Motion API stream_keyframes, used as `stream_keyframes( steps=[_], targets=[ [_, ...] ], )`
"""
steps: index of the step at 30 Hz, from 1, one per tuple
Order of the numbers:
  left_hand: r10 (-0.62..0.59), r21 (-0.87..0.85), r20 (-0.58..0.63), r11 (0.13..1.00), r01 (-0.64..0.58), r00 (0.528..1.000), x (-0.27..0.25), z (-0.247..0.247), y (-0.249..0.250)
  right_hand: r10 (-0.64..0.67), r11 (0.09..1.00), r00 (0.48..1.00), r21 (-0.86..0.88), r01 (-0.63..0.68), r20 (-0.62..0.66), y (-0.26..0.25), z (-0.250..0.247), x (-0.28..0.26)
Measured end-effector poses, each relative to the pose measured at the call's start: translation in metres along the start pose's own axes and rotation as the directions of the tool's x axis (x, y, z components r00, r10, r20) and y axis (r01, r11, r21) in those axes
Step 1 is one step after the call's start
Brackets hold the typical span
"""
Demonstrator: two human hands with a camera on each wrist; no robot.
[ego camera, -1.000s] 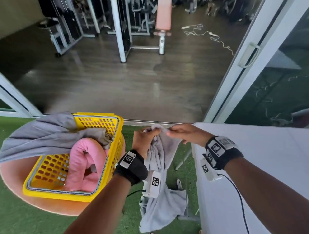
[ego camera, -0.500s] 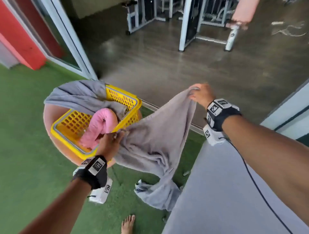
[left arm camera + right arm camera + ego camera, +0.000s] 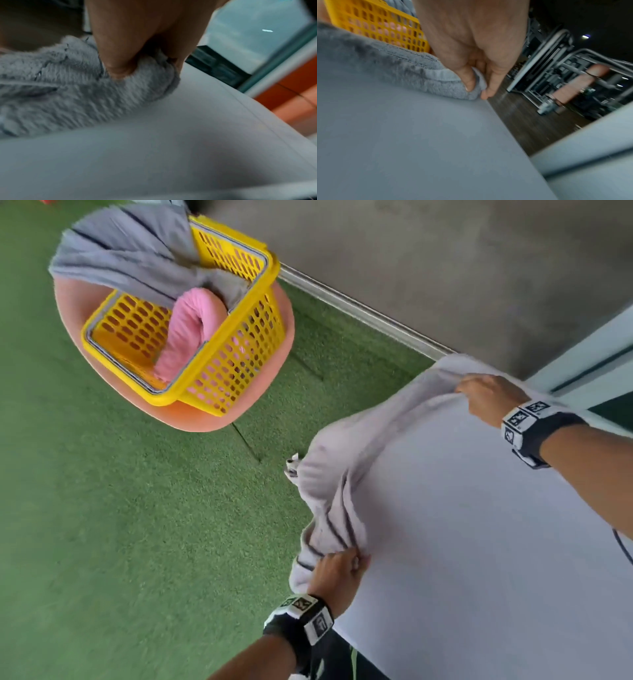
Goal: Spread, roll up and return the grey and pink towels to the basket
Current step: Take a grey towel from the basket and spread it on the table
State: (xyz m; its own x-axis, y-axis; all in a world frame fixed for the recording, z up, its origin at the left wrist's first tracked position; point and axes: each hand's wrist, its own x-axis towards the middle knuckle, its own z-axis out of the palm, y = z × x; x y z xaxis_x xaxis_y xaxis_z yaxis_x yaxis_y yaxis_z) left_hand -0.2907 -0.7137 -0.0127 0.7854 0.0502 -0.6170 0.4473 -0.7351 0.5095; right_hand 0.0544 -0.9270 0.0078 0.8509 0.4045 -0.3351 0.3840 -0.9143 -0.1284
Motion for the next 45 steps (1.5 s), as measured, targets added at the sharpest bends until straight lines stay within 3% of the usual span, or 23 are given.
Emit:
stream_keyframes(
  steps=[2,4,7,10,14,19,25,31,33,38,45],
  targets=[
    [0.114,0.030,0.155,0.992,-0.120,0.981,-0.007,0.018,0.026,0.167,0.985,0.986,-0.053,-0.167,-0.001,0.027,-0.002,-0.028],
    [0.214,0.054,0.320,0.968,-0.244,0.923,-0.015,0.032,0.043,0.307,0.941,0.951,-0.152,-0.301,0.018,0.056,0.000,-0.059],
    [0.270,0.113,0.437,0.930,-0.351,0.858,-0.025,0.054,0.053,0.401,0.888,0.916,-0.250,-0.385,0.013,0.083,0.018,-0.098],
    [0.281,0.196,0.416,0.901,-0.387,0.865,-0.027,0.062,0.056,0.391,0.880,0.920,-0.286,-0.379,-0.016,0.082,0.040,-0.114],
    [0.299,0.190,0.475,0.883,-0.429,0.827,-0.022,0.062,0.054,0.391,0.861,0.919,-0.335,-0.382,-0.044,0.065,0.057,-0.115],
    [0.341,0.115,0.507,0.883,-0.454,0.791,-0.019,0.064,0.050,0.388,0.902,0.914,-0.154,-0.403,-0.118,0.059,0.074,-0.115],
    [0.352,0.080,0.398,0.907,-0.414,0.847,-0.022,0.075,0.048,0.391,0.920,0.915,0.008,-0.392,-0.104,0.068,0.079,-0.126],
    [0.369,0.022,0.342,0.916,-0.400,0.864,-0.027,0.085,0.069,0.155,0.987,0.972,-0.024,-0.162,-0.174,0.102,0.084,-0.152],
    [0.381,0.018,0.339,0.911,-0.411,0.860,-0.027,0.094,0.084,0.161,0.986,0.973,-0.021,-0.166,-0.165,0.116,0.089,-0.163],
    [0.352,0.037,0.435,0.913,-0.407,0.829,-0.050,0.148,0.128,0.229,0.972,0.958,-0.016,-0.235,-0.175,0.164,0.097,-0.211],
    [0.310,0.061,0.535,0.914,-0.402,0.786,-0.096,0.285,0.232,0.289,0.944,0.951,-0.130,-0.303,-0.112,0.289,0.118,-0.334]
  ],
)
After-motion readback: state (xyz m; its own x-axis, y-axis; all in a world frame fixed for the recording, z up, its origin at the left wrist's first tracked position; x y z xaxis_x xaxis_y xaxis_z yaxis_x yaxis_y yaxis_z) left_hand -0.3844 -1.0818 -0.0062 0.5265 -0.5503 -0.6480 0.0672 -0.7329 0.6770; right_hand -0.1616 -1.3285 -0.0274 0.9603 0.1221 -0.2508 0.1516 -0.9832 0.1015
